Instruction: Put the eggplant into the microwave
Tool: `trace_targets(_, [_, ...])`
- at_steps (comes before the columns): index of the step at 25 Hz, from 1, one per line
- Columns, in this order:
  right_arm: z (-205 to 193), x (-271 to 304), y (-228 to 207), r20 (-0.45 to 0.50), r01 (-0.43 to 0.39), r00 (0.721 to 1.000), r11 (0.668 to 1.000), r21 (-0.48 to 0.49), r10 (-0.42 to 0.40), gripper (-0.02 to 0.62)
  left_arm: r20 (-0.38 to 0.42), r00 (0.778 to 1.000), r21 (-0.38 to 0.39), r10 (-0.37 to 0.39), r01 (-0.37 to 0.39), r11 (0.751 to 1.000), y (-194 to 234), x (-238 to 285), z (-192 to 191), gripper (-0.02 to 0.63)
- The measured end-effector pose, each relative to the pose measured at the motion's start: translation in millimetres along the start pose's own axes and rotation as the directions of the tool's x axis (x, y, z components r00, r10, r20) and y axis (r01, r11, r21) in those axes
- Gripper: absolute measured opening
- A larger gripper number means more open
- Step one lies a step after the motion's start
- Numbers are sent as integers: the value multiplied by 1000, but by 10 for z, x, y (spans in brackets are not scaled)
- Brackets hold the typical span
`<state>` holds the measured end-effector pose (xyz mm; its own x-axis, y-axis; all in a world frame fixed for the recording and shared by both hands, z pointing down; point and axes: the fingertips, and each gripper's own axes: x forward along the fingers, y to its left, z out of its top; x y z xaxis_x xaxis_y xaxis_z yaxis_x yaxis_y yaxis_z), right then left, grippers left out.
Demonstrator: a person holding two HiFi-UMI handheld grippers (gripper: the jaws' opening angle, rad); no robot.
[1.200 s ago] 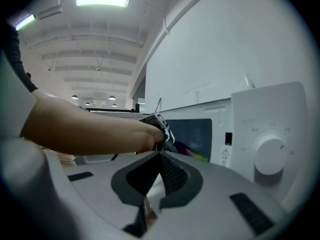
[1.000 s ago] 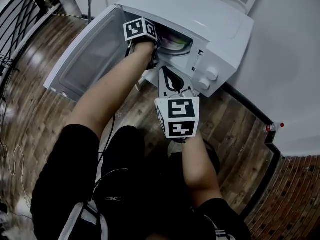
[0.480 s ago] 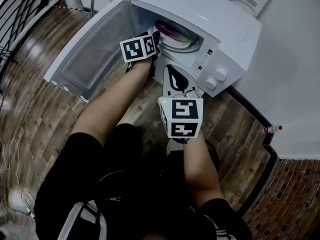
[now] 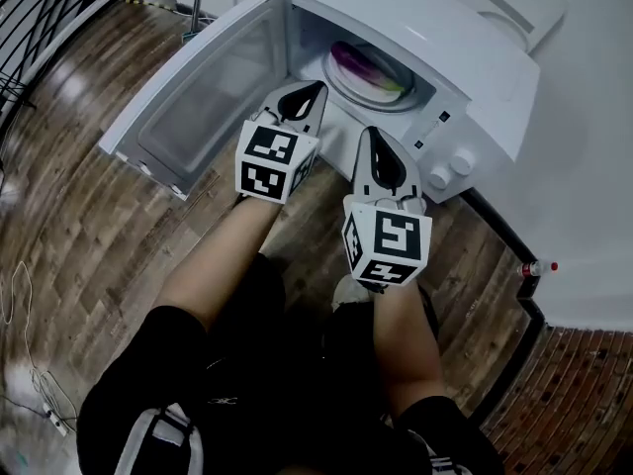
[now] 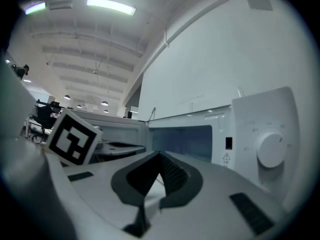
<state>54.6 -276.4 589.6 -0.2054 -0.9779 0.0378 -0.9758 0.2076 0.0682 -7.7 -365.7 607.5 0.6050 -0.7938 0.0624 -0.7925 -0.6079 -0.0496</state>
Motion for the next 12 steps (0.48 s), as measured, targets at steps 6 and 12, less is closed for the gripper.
trace_targets(6, [83,11,-26,76,23,997,997,-72,-17,11,1,999,-67,40,-40,997,16,-341,-33,-2])
trace_targets(12, [581,146,11,168,-7,985,995,-101,24,11,15,998,-56,56,-55,997,65,-392,276,-2])
